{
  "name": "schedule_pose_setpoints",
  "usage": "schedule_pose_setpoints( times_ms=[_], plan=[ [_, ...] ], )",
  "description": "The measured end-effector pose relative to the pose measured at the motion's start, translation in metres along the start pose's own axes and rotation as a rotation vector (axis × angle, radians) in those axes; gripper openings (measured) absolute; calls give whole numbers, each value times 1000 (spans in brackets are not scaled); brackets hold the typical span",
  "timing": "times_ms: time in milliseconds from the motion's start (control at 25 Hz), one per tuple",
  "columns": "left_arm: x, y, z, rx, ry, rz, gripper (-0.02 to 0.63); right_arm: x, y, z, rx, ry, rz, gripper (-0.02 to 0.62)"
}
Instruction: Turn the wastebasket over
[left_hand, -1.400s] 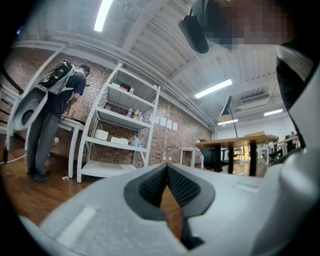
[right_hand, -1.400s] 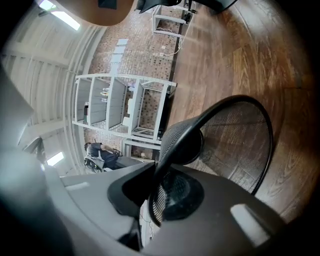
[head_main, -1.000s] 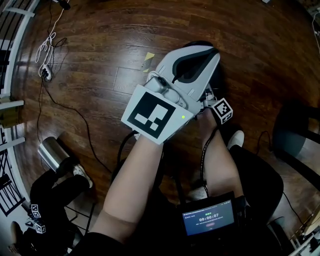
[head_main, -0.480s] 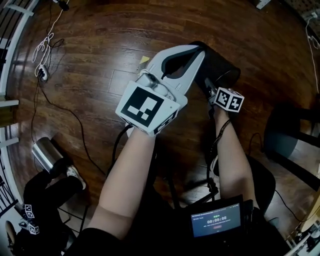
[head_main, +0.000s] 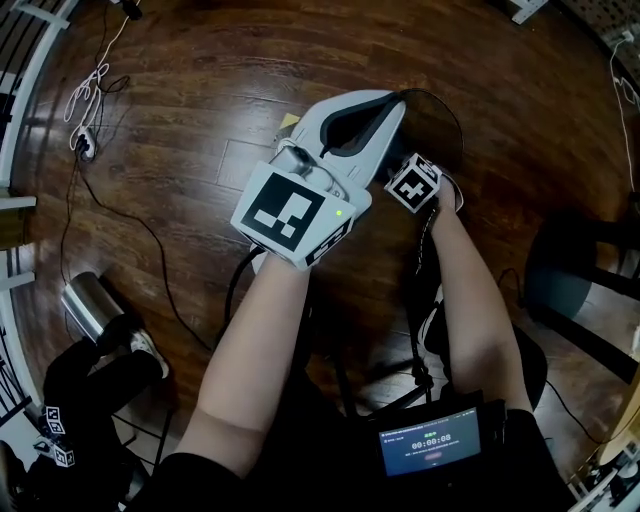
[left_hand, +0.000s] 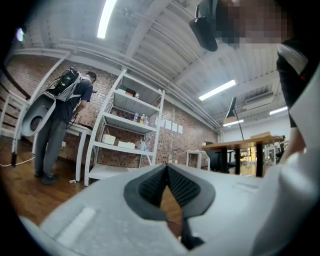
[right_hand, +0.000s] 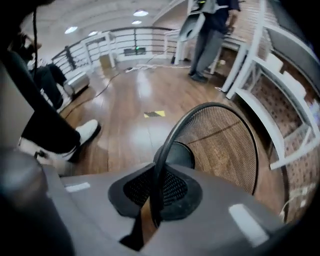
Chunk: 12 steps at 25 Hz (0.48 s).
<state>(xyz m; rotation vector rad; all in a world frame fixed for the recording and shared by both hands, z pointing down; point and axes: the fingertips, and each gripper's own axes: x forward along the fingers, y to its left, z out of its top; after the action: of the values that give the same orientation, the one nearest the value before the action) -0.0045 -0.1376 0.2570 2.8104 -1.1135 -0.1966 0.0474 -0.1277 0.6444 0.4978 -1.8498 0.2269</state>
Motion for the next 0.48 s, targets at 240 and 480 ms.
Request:
schedule_pose_setpoints(
  times_ms=[240, 480],
  plan=[
    [-7, 8, 5, -9, -11, 12, 3, 24, 48, -16, -372, 240, 108, 14],
    [-10, 14, 8, -21, -17, 26, 3, 21, 47, -16, -329, 209, 128, 14]
  ],
)
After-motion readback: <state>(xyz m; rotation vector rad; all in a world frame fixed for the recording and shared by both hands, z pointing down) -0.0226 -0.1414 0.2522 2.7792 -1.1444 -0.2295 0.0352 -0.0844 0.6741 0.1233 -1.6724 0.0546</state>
